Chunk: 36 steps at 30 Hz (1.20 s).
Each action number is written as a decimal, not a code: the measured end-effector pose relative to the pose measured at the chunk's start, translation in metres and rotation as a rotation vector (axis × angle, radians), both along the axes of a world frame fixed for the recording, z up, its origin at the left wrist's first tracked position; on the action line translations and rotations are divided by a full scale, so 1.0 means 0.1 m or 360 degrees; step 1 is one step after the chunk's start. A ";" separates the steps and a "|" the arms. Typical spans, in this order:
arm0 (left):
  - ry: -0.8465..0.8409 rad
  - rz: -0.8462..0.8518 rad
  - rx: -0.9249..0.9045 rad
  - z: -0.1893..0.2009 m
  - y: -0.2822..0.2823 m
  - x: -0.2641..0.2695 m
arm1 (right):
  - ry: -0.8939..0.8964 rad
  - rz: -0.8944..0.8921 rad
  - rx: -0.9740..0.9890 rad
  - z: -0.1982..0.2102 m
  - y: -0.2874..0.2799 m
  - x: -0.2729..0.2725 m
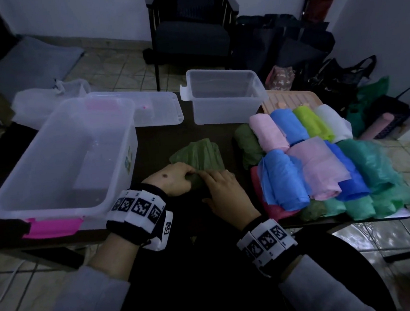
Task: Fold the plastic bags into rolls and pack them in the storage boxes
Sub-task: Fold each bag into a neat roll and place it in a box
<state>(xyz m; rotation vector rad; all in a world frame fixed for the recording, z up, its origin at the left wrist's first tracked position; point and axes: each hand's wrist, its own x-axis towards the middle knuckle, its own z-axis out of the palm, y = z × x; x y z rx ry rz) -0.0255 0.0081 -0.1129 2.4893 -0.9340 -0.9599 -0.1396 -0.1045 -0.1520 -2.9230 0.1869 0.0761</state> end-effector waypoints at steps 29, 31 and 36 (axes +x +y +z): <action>0.0847 0.1224 -0.0510 -0.20 -0.38 0.47 | -0.0143 -0.0088 0.0121 -0.08 -0.02 0.07; 0.0778 0.1150 -0.0509 -0.21 -0.41 0.48 | -0.0136 -0.0081 0.0143 -0.07 -0.03 0.07; 0.0559 0.1134 -0.0658 -0.21 -0.43 0.54 | -0.0080 -0.0074 0.0131 -0.05 -0.05 0.08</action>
